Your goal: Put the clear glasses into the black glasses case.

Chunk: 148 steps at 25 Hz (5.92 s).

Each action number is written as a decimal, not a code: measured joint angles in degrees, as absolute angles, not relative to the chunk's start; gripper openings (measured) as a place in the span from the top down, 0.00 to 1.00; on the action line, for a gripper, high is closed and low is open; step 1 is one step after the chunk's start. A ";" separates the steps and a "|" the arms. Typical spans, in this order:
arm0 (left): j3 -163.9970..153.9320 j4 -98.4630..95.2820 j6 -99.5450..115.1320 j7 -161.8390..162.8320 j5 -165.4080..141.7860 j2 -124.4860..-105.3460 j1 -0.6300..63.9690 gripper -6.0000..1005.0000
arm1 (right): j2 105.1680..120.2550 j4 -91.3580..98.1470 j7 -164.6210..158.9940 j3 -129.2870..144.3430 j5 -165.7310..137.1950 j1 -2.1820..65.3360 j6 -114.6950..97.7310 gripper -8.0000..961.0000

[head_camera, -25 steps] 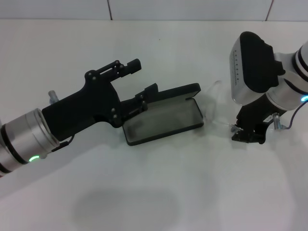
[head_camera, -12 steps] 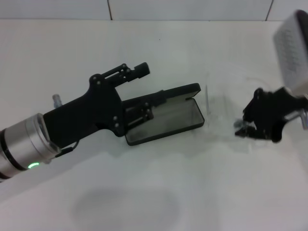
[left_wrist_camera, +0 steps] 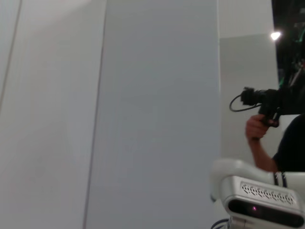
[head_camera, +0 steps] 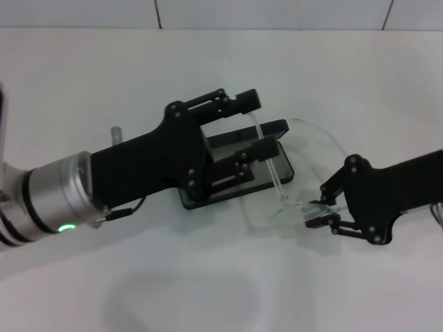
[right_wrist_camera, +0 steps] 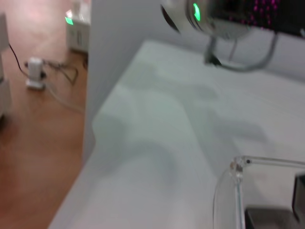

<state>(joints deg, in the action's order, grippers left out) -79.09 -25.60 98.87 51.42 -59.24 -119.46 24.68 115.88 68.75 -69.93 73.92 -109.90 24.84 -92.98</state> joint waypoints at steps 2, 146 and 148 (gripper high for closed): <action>-79.10 -25.24 98.90 52.61 -60.00 -119.47 25.77 0.39 | 115.79 66.93 -65.54 73.89 -106.02 23.79 -93.17 0.86; -58.71 -20.28 95.96 37.91 -55.01 -119.66 18.21 0.39 | 115.93 66.94 -62.30 91.45 -97.95 19.02 -63.26 0.86; -58.67 -20.01 95.84 37.90 -54.84 -119.68 18.15 0.39 | 115.93 67.49 -62.20 95.26 -98.92 18.83 -57.40 0.86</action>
<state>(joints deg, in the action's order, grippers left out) -58.67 -20.01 95.84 37.90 -54.84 -119.68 18.15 115.93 67.49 -62.20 95.26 -98.92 18.83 -57.40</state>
